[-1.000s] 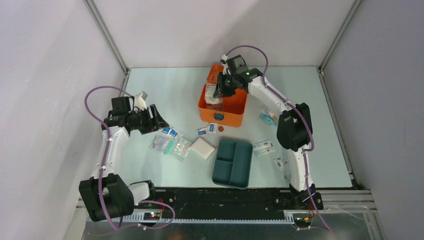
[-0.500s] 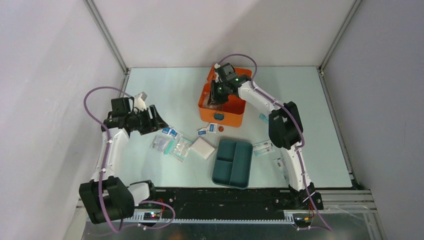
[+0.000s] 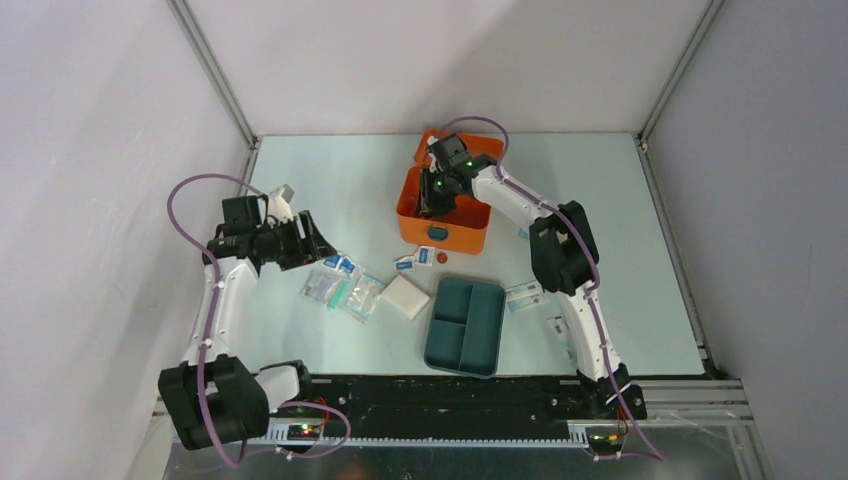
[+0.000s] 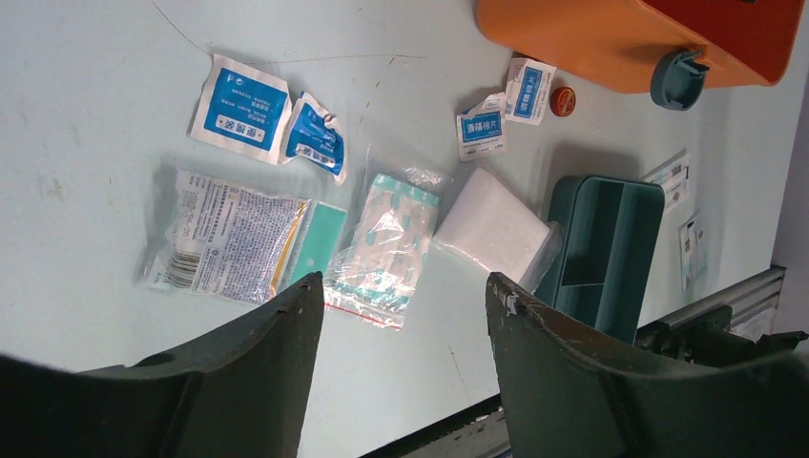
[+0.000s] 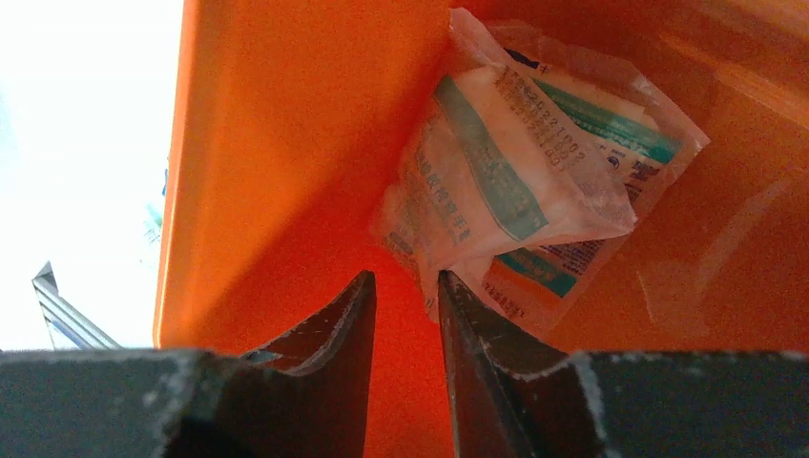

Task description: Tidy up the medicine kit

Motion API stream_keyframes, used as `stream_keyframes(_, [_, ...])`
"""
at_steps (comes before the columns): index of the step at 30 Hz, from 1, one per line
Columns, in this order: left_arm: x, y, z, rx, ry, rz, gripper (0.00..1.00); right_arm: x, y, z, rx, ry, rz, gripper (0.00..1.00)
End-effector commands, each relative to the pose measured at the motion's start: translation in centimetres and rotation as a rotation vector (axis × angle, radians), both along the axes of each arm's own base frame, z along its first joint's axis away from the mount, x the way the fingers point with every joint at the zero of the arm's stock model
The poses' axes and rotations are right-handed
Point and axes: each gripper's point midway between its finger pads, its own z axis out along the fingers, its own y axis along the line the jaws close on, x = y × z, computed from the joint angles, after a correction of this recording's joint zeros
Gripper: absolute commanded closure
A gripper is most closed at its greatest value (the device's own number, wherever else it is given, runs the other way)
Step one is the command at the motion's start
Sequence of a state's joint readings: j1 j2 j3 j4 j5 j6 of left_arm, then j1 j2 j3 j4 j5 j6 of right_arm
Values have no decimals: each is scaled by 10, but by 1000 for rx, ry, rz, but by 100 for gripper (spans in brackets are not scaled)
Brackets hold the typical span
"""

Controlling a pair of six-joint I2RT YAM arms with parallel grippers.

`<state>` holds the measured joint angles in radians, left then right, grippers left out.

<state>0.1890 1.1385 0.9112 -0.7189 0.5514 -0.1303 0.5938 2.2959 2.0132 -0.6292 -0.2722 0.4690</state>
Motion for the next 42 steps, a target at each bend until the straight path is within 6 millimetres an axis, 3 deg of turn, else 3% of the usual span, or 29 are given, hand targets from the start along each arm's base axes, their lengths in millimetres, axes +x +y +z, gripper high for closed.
stream_keyframes(1, [1, 1, 8, 29, -61, -13, 32, 12, 13, 23, 64, -71, 48, 63])
stream_keyframes(8, [1, 0, 8, 27, -65, -16, 32, 6, 5, 57, 68, -119, 52, 42])
stream_keyframes(12, [2, 0, 9, 21, -65, -17, 31, 4, -1, 78, 69, -156, 39, 38])
stream_keyframes(18, [2, 0, 8, 23, -64, -18, 31, 2, -10, 95, 46, -197, 4, 41])
stream_keyframes(20, [2, 1, 8, 28, -66, -18, 31, -1, -9, 100, 61, -201, 13, 46])
stream_keyframes(21, [3, 1, 9, 29, -68, -17, 31, -3, -7, 103, 72, -205, 23, 56])
stream_keyframes(22, [3, 1, 9, 28, -68, -17, 31, -5, -5, 102, 84, -197, 39, 61])
stream_keyframes(25, [3, 0, 10, 27, -73, -17, 31, -7, 2, 92, 103, -170, 65, 97])
stream_keyframes(26, [3, 1, 10, 27, -73, -16, 31, -9, 5, 86, 111, -152, 80, 100])
stream_keyframes(42, [1, 1, 9, 37, -77, -13, 31, 4, 15, 5, 9, -78, 113, 100])
